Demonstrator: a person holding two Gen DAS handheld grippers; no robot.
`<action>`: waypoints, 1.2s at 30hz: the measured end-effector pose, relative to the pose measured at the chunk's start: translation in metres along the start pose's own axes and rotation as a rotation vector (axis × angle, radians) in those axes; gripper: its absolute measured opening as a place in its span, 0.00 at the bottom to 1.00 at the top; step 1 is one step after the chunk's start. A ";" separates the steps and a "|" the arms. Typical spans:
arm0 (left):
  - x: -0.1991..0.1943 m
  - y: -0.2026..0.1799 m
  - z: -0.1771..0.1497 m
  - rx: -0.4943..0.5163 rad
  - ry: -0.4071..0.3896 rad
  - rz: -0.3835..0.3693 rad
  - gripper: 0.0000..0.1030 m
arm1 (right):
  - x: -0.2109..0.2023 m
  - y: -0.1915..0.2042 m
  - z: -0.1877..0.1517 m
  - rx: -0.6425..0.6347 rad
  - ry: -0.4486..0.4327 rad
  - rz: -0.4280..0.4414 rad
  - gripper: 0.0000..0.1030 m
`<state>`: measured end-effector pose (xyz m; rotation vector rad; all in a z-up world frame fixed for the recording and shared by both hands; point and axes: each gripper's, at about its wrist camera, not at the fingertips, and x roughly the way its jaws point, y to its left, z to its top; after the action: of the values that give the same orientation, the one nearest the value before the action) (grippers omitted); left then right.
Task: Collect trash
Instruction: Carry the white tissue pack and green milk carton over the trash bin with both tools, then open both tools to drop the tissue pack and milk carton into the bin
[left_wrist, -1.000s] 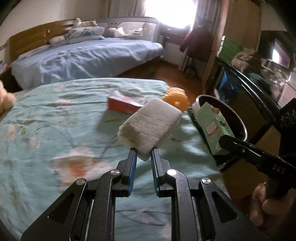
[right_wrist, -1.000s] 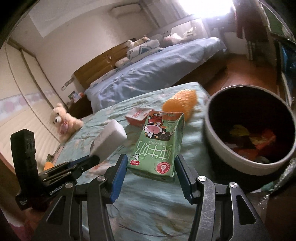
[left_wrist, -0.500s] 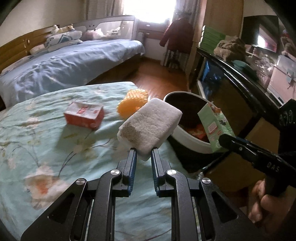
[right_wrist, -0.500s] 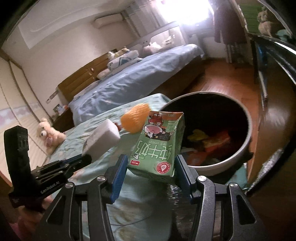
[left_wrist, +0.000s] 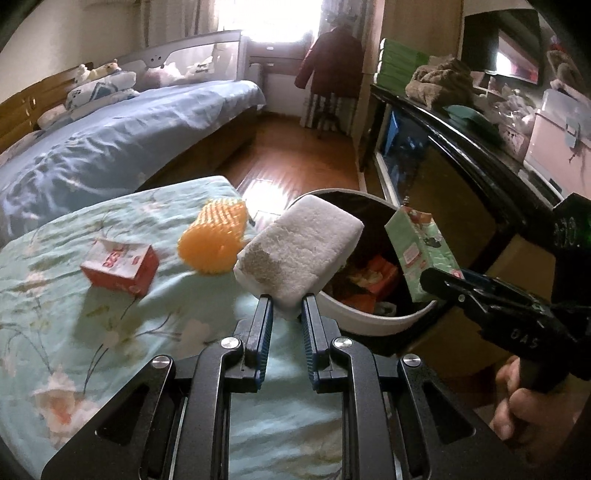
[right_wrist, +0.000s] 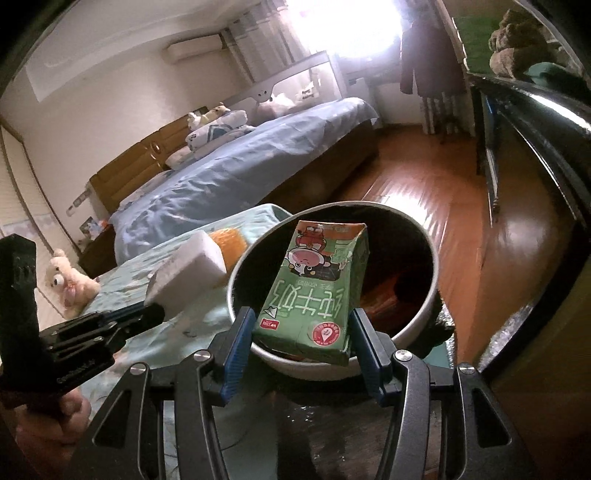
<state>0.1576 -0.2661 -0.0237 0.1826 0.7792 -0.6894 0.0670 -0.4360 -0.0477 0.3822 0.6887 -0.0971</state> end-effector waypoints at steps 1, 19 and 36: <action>0.002 -0.002 0.002 0.003 0.003 -0.002 0.14 | 0.001 -0.001 0.001 -0.001 0.000 -0.003 0.52; 0.022 -0.018 0.019 0.027 0.021 -0.014 0.14 | 0.012 -0.012 0.009 -0.011 0.012 -0.031 0.52; 0.041 -0.024 0.025 0.018 0.069 -0.050 0.39 | 0.028 -0.023 0.021 0.023 0.040 -0.035 0.55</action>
<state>0.1774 -0.3152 -0.0326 0.2046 0.8458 -0.7404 0.0963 -0.4645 -0.0577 0.3953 0.7345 -0.1309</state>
